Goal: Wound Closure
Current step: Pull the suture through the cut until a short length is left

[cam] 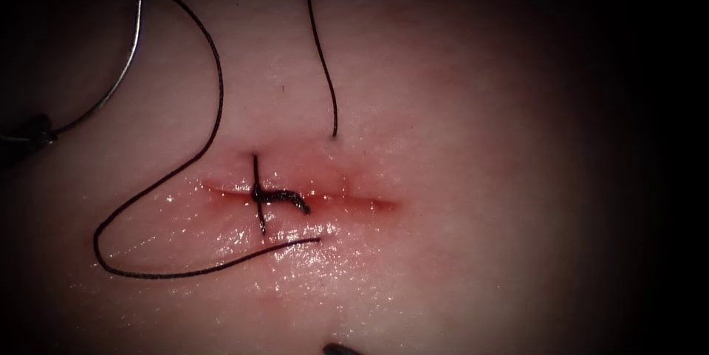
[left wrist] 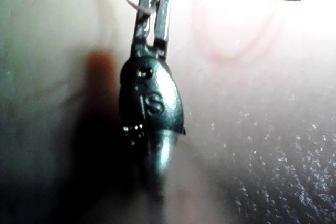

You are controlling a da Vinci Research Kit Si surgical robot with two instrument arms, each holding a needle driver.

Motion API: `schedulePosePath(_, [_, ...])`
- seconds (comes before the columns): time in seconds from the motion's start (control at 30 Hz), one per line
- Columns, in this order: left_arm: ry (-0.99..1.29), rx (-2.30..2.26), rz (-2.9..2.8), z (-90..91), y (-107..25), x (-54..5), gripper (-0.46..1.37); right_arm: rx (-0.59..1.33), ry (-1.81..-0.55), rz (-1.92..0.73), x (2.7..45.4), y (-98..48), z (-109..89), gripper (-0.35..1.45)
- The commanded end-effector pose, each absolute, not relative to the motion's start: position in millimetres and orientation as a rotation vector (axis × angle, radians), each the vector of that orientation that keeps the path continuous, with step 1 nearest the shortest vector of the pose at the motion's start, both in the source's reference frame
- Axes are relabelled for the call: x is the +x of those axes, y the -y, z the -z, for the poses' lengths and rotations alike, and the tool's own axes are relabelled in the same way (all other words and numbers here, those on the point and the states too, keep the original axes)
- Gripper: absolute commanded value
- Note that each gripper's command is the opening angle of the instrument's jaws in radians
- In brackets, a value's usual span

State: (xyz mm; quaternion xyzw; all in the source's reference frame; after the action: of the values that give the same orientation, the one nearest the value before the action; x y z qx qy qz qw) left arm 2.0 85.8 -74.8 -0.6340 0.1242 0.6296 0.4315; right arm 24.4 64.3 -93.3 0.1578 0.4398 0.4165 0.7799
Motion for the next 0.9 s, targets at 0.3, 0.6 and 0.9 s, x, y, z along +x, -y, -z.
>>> schedulePosePath(0.3, [-0.315, -1.580, -1.573, 74.9, -85.7, 2.0, -0.35, 0.338, -0.952, -0.889, 24.3, -64.0, 93.8, 0.87])
schedulePosePath(0.6, [-0.316, -1.580, -1.573, 74.8, -85.7, 2.0, -0.35, 0.307, -0.980, -0.880, 22.2, -65.9, 93.4, 0.86])
schedulePosePath(0.9, [-0.315, -1.579, -1.573, 74.9, -85.7, 2.0, -0.35, 0.231, -0.960, -0.816, 22.0, -69.0, 91.0, 0.97])
